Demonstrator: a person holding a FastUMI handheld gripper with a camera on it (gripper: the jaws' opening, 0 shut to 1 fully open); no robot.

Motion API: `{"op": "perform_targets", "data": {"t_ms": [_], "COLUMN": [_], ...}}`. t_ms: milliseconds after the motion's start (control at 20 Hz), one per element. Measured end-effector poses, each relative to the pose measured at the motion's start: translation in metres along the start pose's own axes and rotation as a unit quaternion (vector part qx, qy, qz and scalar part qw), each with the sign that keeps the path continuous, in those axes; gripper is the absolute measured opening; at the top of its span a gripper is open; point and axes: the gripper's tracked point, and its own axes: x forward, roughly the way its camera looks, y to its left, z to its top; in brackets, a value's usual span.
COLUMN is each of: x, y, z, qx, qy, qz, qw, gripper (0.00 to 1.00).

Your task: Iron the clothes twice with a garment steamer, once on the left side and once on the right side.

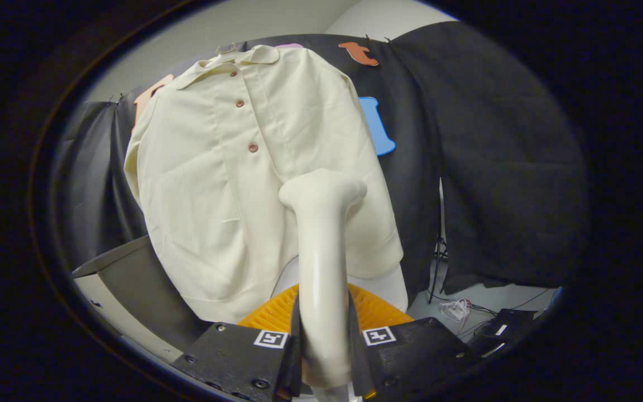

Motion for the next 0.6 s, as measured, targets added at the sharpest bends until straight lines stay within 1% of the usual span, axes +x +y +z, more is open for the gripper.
{"op": "perform_targets", "data": {"t_ms": [200,350,600], "x": [-0.017,-0.036,-0.077], "y": [0.010,0.026,0.069], "z": [-0.009,-0.006,0.001], "qx": [0.002,0.002,0.015], "qy": [0.006,0.002,-0.010], "qz": [0.011,0.026,0.063], "qw": [1.000,1.000,0.998], "gripper": [0.34,0.34,0.34]}}
